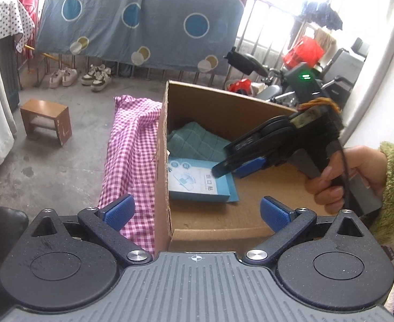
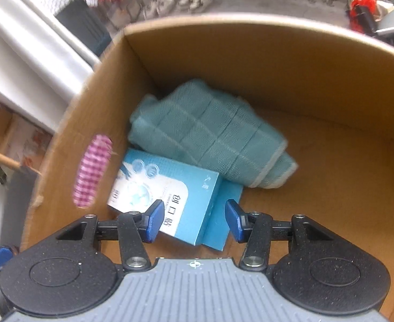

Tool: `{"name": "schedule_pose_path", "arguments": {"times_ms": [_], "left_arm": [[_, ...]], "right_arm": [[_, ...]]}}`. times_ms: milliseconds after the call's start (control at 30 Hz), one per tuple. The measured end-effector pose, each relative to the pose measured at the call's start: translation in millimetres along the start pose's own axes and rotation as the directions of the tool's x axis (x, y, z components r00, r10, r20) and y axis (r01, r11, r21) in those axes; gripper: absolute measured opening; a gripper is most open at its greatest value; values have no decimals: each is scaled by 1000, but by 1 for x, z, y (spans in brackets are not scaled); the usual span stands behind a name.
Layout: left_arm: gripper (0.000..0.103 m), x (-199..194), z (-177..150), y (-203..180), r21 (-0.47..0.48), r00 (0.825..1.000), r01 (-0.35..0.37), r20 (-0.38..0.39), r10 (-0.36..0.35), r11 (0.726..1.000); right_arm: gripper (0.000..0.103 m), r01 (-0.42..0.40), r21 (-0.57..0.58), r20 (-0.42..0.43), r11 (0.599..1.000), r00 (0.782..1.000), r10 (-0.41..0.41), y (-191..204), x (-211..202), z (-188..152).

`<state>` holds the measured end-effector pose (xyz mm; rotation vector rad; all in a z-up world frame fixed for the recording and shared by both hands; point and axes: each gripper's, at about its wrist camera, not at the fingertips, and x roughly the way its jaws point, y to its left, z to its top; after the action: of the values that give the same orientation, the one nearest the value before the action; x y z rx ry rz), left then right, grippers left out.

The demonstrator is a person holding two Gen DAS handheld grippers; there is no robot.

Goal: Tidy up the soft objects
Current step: 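Grasp the blue-and-white wet-wipes pack with the right gripper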

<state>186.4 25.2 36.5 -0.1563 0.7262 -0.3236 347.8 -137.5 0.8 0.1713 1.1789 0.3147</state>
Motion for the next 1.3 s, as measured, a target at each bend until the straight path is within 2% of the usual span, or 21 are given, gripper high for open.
{"name": "schedule_pose_path", "arguments": {"times_ms": [167, 267, 367, 433, 500, 567, 767, 833, 967, 1167, 1300], "left_arm": [[102, -23, -3, 2, -10, 999, 26, 24, -26, 1000], [102, -34, -8, 4, -18, 998, 60, 9, -60, 998], [102, -44, -17, 5, -24, 995, 97, -11, -98, 995], [102, -48, -24, 5, -29, 991, 129, -32, -129, 991], [102, -50, -33, 5, -33, 984, 164, -65, -166, 986], [102, -48, -42, 2, -35, 976, 184, -113, -187, 982], [102, -38, -68, -11, -25, 956, 196, -220, -197, 980], [102, -38, -76, -16, -15, 949, 213, -234, -211, 977], [101, -29, -86, -28, 25, 946, 205, -261, -191, 978], [96, -17, -94, -33, 68, 949, 187, -271, -163, 980], [94, -9, -95, -34, 90, 955, 161, -265, -133, 983]], "right_arm": [[54, -109, 45, 133, 993, 986, 102, -18, -78, -27], [60, -172, 50, 198, 984, 967, 159, -24, -121, -51], [62, -217, 50, 236, 975, 951, 200, -19, -145, -80], [67, -250, 54, 242, 967, 943, 230, -19, -154, -102], [79, -272, 55, 251, 961, 935, 250, -17, -158, -127], [83, -268, 46, 251, 962, 936, 249, -10, -154, -151], [83, -268, 64, 230, 961, 941, 247, 8, -135, -201], [83, -265, 76, 224, 961, 944, 242, 11, -127, -208], [83, -190, 65, 205, 980, 963, 174, 21, -113, -214], [83, -136, 80, 170, 988, 978, 121, 21, -95, -215], [82, -128, 98, 149, 987, 982, 112, 18, -85, -212]]}}
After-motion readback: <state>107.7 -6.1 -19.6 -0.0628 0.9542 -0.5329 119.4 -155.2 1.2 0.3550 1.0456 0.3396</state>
